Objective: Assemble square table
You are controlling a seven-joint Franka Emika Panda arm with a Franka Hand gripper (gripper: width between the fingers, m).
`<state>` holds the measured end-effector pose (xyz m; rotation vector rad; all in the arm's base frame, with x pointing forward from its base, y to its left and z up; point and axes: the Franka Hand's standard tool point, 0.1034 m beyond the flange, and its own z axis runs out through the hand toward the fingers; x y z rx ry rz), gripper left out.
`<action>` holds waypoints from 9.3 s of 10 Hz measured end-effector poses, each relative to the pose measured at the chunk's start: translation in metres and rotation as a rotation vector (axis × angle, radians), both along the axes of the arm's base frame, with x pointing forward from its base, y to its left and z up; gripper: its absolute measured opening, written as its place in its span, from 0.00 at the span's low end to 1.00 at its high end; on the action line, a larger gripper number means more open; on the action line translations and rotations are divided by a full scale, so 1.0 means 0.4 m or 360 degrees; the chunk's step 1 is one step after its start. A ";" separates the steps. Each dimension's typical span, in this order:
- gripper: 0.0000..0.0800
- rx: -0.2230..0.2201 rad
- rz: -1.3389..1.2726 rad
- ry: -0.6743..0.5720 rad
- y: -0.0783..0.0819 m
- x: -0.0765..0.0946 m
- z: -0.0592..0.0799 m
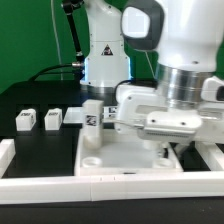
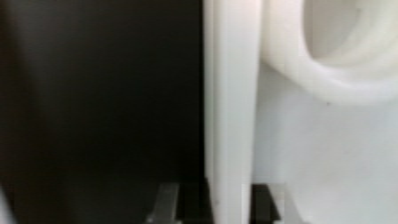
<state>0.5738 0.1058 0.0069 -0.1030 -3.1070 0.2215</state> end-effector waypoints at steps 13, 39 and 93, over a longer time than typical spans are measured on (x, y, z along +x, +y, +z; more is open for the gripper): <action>0.79 -0.0089 -0.0041 0.0078 -0.034 0.015 0.013; 0.81 -0.0246 -0.1937 -0.0295 -0.586 -0.205 0.262; 0.36 -0.1994 -0.3872 -0.0066 -0.578 -0.506 0.026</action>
Offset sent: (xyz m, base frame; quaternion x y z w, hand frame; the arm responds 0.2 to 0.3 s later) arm 0.0087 0.0155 0.0123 -0.0035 0.0219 -0.0006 0.9998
